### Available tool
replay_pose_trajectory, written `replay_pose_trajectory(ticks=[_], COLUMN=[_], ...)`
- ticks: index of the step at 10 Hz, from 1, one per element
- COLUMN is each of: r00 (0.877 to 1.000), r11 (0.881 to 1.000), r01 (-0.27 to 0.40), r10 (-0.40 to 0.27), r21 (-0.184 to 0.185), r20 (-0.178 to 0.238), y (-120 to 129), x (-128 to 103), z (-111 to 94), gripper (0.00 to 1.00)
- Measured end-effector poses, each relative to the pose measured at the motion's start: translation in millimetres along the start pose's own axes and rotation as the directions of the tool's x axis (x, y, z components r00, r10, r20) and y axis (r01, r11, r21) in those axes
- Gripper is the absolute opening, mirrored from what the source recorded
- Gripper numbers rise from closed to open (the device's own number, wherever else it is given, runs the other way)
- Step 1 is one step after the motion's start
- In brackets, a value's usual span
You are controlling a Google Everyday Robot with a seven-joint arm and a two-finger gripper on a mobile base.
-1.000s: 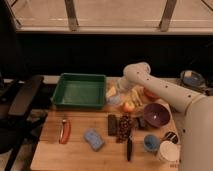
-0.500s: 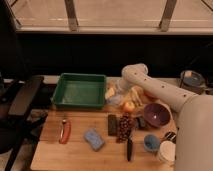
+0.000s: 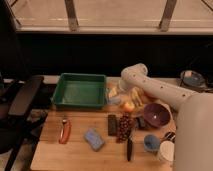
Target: Place towel in purple bowl
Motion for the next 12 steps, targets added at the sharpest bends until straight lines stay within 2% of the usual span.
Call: replay_pose_trajectory(ticks=[2, 6, 9, 10, 12], r00=[1.0, 1.0, 1.0, 0.999, 0.998], r11=[1.0, 1.0, 1.0, 1.0, 0.999], r01=[0.002, 0.001, -0.005, 0.004, 0.017], r10=[-0.003, -0.001, 0.005, -0.005, -0.019], r21=[0.03, 0.021, -0.01, -0.023, -0.039], r20=[0.013, 0.0, -0.023, -0.037, -0.058], y=[-6.0, -10.0, -8.2, 0.2, 9.0], x=[-7.0, -6.2, -6.4, -5.6, -3.5], z=[8.3, 31.0, 48.2, 55.9, 63.3], gripper=[0.72, 0.72, 0.72, 0.7, 0.54])
